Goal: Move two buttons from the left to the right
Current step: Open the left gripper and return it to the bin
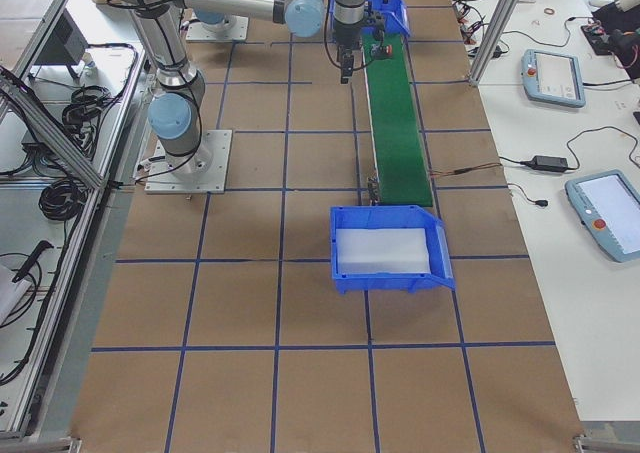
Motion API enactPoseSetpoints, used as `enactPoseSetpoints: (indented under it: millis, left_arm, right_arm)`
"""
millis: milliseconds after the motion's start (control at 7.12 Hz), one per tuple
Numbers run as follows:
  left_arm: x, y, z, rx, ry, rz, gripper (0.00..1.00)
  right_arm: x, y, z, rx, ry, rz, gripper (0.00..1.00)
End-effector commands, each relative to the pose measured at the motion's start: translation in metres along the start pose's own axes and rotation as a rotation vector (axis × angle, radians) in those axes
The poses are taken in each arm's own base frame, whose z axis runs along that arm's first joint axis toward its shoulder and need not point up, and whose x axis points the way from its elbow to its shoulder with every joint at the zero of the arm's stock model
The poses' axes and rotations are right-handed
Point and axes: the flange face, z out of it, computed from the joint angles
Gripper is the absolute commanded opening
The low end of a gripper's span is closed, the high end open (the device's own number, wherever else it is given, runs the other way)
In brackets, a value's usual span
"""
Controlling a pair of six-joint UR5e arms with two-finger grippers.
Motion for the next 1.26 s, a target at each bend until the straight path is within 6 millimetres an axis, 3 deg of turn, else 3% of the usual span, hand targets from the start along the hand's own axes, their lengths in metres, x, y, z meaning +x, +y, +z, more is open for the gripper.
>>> enactPoseSetpoints:
  millis: [0,562,843,1124]
  left_arm:
    - [-0.005,0.013,0.034,-0.062,0.019,-0.05,1.0]
    - [-0.005,0.016,0.07,-0.08,0.035,-0.139,0.98]
    - [-0.01,0.002,0.085,-0.04,0.025,-0.134,0.95]
    - [-0.011,-0.004,0.086,0.005,0.017,-0.126,0.87]
  right_arm:
    - [0.0,0.0,0.0,-0.001,-0.001,0.0,1.0]
    - [0.0,0.0,0.0,-0.001,0.001,0.0,1.0]
    - [0.001,0.0,0.0,-0.001,-0.001,0.0,1.0]
    - [0.001,0.0,0.0,-0.001,-0.001,0.0,1.0]
